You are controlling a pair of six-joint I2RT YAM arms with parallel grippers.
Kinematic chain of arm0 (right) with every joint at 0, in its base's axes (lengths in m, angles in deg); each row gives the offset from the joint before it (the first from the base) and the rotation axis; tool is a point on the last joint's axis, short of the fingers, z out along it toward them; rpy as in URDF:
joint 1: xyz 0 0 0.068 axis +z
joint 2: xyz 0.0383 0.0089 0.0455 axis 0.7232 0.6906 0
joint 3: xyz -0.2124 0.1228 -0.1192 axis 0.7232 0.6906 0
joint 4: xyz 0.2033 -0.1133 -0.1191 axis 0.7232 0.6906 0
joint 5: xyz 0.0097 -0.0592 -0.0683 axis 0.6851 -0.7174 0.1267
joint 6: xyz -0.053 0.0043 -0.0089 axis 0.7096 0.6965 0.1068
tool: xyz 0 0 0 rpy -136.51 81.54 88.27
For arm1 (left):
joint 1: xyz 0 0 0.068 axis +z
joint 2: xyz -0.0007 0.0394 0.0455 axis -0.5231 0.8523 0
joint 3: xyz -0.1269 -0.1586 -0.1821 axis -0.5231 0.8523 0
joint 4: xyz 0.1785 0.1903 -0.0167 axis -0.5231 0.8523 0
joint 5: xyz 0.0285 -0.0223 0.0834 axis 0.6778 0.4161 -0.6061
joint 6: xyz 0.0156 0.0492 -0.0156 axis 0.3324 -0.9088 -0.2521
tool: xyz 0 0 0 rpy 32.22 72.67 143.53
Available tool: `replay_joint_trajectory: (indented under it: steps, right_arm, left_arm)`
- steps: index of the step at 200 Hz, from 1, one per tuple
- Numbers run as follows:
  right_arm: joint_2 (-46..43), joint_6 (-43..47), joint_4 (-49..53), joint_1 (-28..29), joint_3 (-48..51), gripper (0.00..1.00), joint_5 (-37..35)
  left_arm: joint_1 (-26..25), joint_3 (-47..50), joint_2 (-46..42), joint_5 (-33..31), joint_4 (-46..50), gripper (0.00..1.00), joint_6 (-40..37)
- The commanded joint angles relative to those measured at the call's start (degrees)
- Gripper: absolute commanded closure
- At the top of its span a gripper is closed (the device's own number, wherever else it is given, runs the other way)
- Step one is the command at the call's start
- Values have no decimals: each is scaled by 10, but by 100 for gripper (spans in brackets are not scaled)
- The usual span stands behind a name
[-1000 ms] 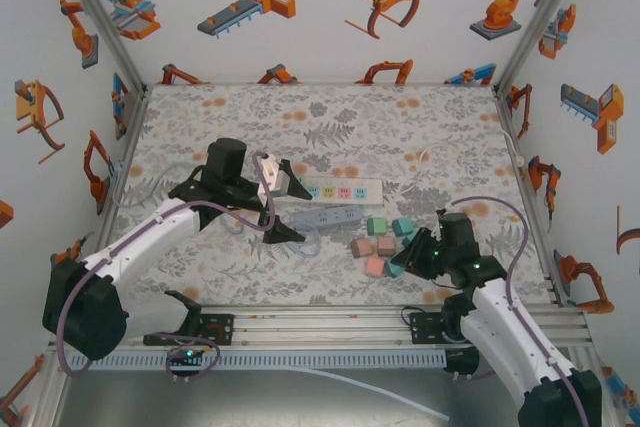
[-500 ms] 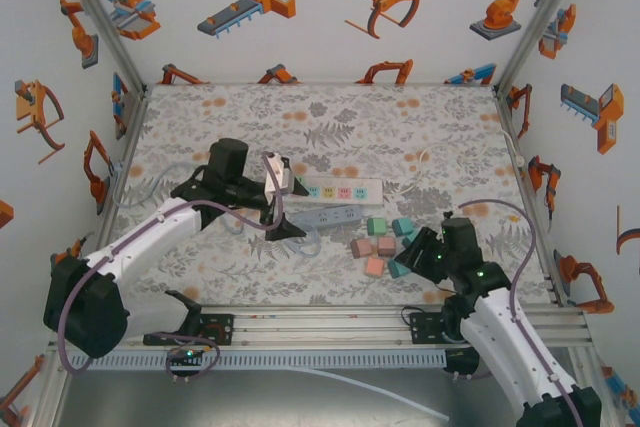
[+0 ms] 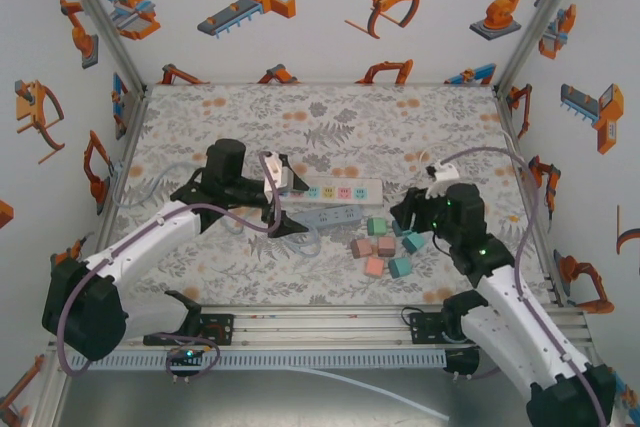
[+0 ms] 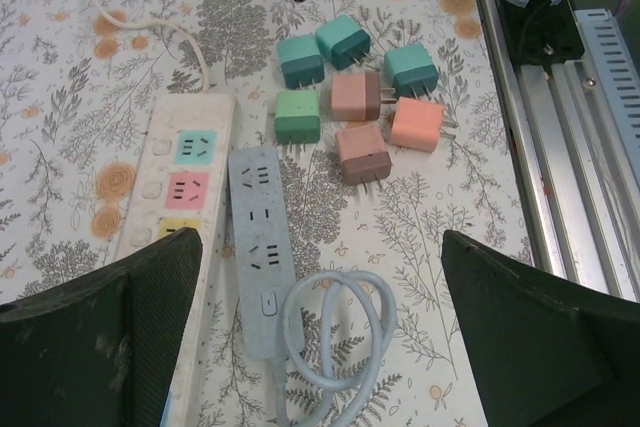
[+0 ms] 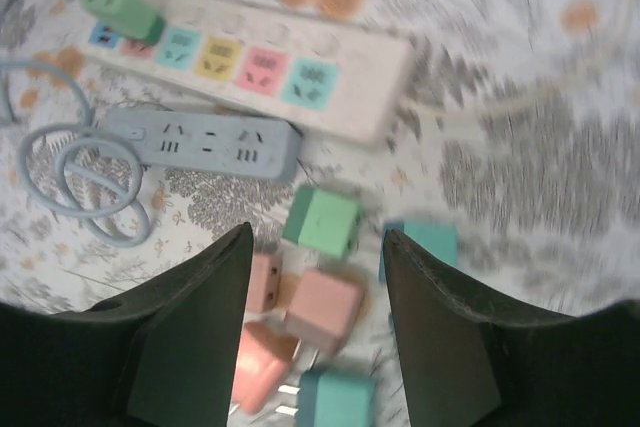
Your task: Pull the plug off the socket
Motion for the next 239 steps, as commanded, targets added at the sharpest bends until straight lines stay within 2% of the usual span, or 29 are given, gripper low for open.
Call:
replay_joint_trajectory:
  steps: [1,26,50,83,96,131,159,183,219,239]
  right_arm:
    - [42,247,-115,36,-18,48,64]
    - [124,360,-147,62,-45,48,121]
    - [213,451,-143,96,-91,48,140]
    - [331,504,-151,131,-156,47,160]
    - [375,509,-151,140,-186,47,169]
    - [478,500,-161,155,-258,48,186]
    - [544,476,-180,158,-302,48,199]
    - [594,460,-180,159,-341,48,205]
    - [655,431,-200,160,-382,48,209]
    - [677,426,-198,160,-399,48,202]
  left_arm:
    - [-3,9,-16,14,-13,3,-6]
    - [-2,21,-24,-24,-36,3,1]
    - [0,37,-33,-93,-82,3,35]
    - [13,42,-36,-204,-122,3,104]
    - [27,37,-29,-239,-132,3,148]
    - [95,-10,15,-318,-114,3,329]
    - [138,-36,42,-415,-76,3,452]
    - [161,-82,72,-475,16,3,498]
    - [175,-93,92,-459,42,0,510]
    - [175,-120,118,-464,85,3,513]
